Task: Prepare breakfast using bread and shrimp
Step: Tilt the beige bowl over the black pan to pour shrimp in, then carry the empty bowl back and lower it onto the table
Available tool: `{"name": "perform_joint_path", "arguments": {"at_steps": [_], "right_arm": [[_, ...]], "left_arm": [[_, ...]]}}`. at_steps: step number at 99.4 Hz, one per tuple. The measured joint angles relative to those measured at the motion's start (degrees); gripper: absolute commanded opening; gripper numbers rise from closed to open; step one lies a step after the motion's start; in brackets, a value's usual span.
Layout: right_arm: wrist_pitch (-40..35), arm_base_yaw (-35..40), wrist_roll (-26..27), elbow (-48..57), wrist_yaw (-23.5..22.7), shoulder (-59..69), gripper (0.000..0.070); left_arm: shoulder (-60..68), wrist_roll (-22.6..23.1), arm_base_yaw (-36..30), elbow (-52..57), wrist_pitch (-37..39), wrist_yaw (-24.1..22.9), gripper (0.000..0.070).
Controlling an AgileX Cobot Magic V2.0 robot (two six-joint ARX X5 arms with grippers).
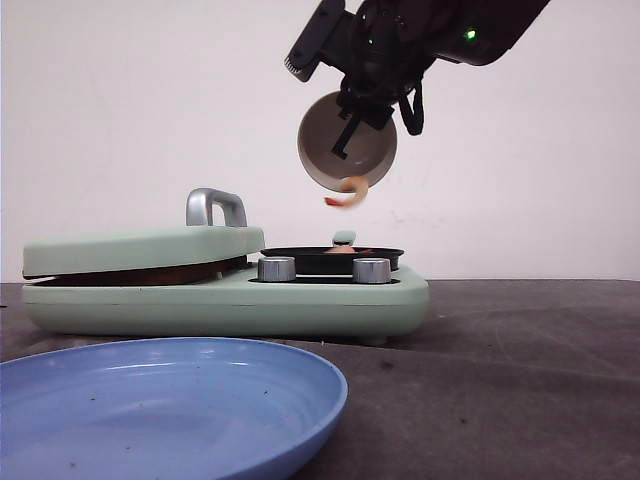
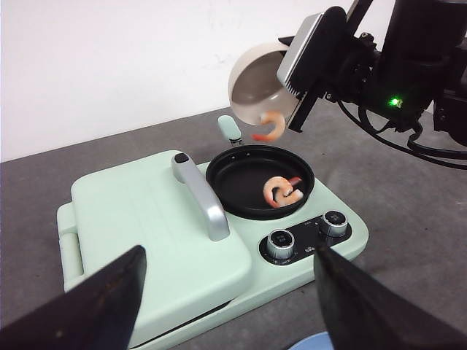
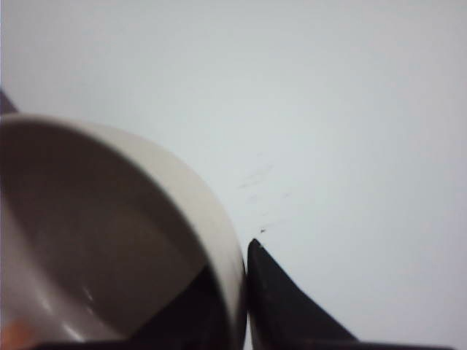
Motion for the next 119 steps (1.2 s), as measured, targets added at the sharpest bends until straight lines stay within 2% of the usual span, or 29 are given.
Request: {"name": "perform_joint_path", "arguments": {"at_steps": [22,29,43,75,90,102,119], "right_arm": [[0.0,0.48,-1.44,0.0,0.46,0.0,0.0],[0.02,0.68,-1.22,0.0,1.88,0.0,0.0],[0.02,0.9,1.53,0.0,6.64,0.0,0.0],[-0.74,2.38,13.46,0.02,21.18,-0.04,0.0],[-9.18,2.93,21.07,0.52,23.82,-1.31,0.0],[-17.38,2.89,27.71,0.92,23.71,-3.89,0.0],[-33.48,1.05,38.34,2.25,18.51,-10.25,0.0]], "left_arm": [[0.0,0.74,0.0,0.0,0.0,0.0,0.0393],[0.0,0.74,0.0,0.0,0.0,0.0,0.0393],[0.0,0.74,0.0,-0.02,-0.02,0.0,0.0393],[0.0,0.74,0.0,-0.02,-1.07,0.0,0.0393],[0.0,0.74,0.0,-0.02,-1.11,0.0,0.0393],[0.0,0.74,0.0,-0.02,-1.14,0.0,0.0393],[0.0,0.74,0.0,-0.02,-1.29,0.0,0.0393]]}}
